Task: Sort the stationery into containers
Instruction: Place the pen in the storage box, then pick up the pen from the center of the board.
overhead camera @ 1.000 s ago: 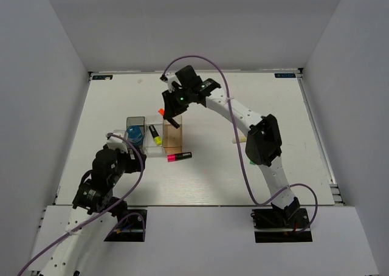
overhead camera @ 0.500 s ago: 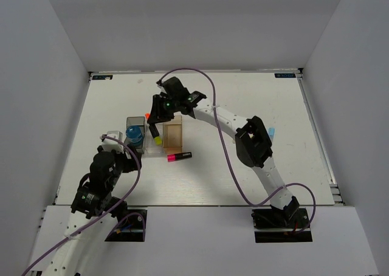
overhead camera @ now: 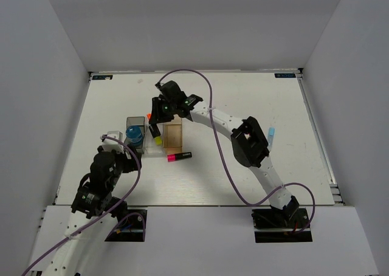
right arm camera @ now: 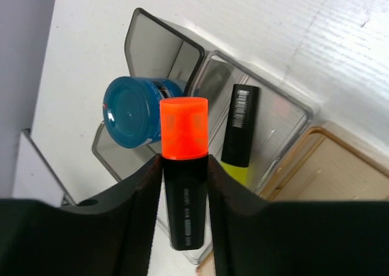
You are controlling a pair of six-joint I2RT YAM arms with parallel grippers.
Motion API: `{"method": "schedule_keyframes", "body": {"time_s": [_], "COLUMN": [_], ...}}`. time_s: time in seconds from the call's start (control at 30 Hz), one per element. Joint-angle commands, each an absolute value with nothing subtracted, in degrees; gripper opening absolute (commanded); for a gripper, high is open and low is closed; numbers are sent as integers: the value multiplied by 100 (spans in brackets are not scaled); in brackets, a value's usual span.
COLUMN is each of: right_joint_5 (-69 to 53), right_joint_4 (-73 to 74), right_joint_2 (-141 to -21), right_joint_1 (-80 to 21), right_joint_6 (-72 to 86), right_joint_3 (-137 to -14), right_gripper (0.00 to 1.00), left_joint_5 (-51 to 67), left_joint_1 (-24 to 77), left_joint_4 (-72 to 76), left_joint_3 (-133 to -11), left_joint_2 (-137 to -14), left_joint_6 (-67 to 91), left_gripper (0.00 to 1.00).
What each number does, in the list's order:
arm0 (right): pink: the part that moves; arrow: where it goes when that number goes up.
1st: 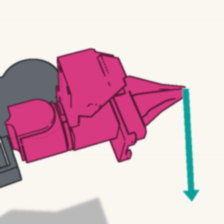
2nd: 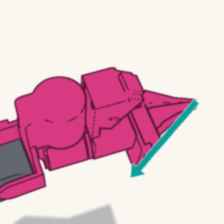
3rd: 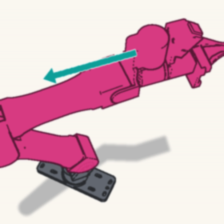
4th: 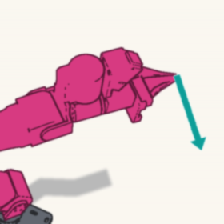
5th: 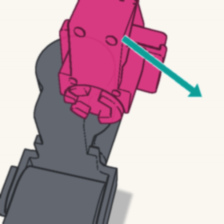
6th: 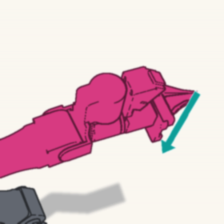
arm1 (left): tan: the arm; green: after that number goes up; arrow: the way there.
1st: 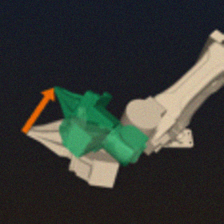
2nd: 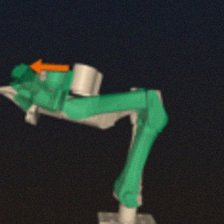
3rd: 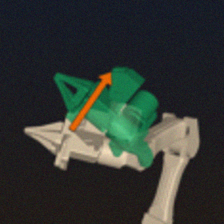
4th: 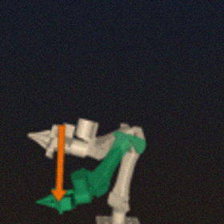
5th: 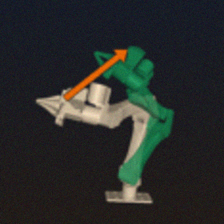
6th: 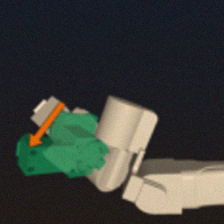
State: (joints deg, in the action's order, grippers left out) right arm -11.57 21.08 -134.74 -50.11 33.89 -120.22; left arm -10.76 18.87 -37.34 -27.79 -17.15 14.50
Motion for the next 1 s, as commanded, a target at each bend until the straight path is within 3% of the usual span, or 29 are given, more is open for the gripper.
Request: {"method": "schedule_keyframes", "body": {"time_s": [0.0, 0.13, 0.23, 0.3, 0.33, 0.37, 0.4, 0.43, 0.57, 0.63, 0.67, 0.7, 0.8, 0.87, 0.9, 0.93, 0.97], "right_joint_5": [-1072, -1353, -1424, -1485, -1529, -1721, -1827, -1924, -2565, -3046, -3189, -3530, -3752, -3788, -4040, -4078, -4061], "right_joint_4": [1811, 1758, 1749, 1775, 1854, 1889, 1890, 1951, 2618, 2707, 2907, 3222, 4414, 4509, 3882, 3563, 2951], "right_joint_2": [-13439, -13368, -13254, -13123, -13000, -12921, -12850, -12536, -11700, -11069, -10935, -10673, -10109, -9340, -9073, -8844, -8355], "right_joint_1": [-4992, -4983, -4983, -4975, -4957, -4948, -4870, -4852, -4430, -4026, -3921, -3842, -3333, -3226, -3208, -3208, -3286], "right_joint_6": [3173, 3138, 3059, 2980, 2953, 2527, 2261, 1832, 573, 44, -243, -803, -2226, -3166, -3477, -4455, -4743], "right_joint_3": [-12067, -12076, -12067, -12059, -12067, -12059, -12032, -11980, -11393, -10630, -10478, -10329, -9801, -8617, -7604, -7080, -5692], "right_gripper": [42, 50, 50, 46, 26, 10, 0, 0, 0, 1, 24, 38, 77, 87, 90, 90, 90], "left_joint_5": [-1072, -862, -616, -353, -12, 165, 324, 882, 2257, 2881, 3092, 3207, 3032, 2893, 2683, 2602, 2332], "left_joint_1": [1854, 1854, 1863, 1872, 1855, 1854, 1846, 1863, 1854, 1881, 1890, 1924, 2214, 2408, 2426, 2452, 2452], "left_joint_4": [-3718, -3674, -3595, -3551, -3455, -3367, -3323, -3322, -3313, -3340, -3427, -3506, -3963, -3885, -3833, -3710, -3639], "left_joint_3": [-2777, -2760, -2777, -2786, -2786, -2760, -2777, -2847, -3294, -3585, -3699, -4109, -4621, -4606, -4536, -4318, -4246], "left_joint_2": [-1775, -1872, -2012, -2100, -2127, -2266, -2355, -2434, -3292, -3645, -3787, -4232, -4717, -4755, -4694, -4615, -4484], "left_joint_6": [1477, 1459, 1415, 1345, 1293, 1231, 1161, 1134, 862, 607, 511, 440, 229, 211, 263, 368, 500], "left_gripper": [87, 87, 80, 45, 30, 9, 2, 0, 0, 5, 10, 15, 62, 71, 73, 73, 73]}}
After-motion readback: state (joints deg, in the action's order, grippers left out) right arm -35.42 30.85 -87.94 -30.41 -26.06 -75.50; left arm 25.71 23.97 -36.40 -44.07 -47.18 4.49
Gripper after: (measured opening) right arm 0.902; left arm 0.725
